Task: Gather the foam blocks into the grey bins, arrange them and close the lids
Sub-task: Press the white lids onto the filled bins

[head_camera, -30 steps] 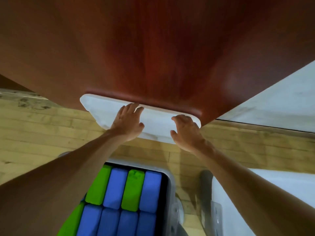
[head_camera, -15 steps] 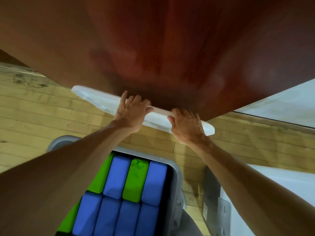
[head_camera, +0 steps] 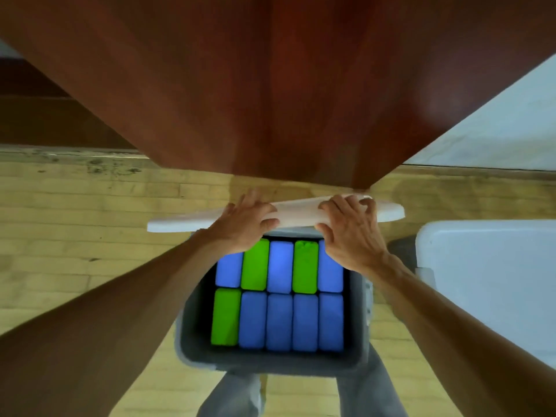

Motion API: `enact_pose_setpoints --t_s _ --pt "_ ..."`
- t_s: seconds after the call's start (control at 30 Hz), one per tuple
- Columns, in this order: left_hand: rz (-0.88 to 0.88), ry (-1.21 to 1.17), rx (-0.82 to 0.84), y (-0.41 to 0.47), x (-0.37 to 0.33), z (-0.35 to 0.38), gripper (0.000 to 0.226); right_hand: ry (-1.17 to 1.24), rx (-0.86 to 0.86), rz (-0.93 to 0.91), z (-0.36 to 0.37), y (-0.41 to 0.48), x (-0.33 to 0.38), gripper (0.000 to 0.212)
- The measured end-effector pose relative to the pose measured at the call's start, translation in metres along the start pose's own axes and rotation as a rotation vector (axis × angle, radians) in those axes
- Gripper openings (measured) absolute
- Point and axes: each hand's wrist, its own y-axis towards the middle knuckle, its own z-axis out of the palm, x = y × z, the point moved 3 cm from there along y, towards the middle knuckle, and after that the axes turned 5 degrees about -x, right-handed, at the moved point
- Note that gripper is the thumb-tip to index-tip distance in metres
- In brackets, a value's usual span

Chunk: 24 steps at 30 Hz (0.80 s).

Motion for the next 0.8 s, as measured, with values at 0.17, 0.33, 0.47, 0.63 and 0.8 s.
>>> enact_pose_setpoints --t_s 0.17,0.33,0.47,0.63,0.8 --pt "0.056 -0.026 0.140 -0.060 0.020 0.002 0.047 0.013 -0.013 0.023 -0.011 -0.062 0.038 0.037" --pt "0.092 0.026 0.179 -0.104 0.015 0.033 0.041 0.057 0.072 0.010 0.005 -0.120 0.054 0.034" --pt "0.120 0.108 0.116 -0.136 0.006 0.082 0.038 0.078 0.200 -0.062 0.026 -0.161 0.053 0.038" --pt "0.123 0.154 0.033 -0.173 0.006 0.167 0.032 0.131 0.272 -0.129 0.064 -0.212 0.048 0.042" --pt "0.091 0.212 0.047 -0.190 0.005 0.232 0.035 0.136 0.272 -0.177 0.115 -0.258 0.048 0.041"
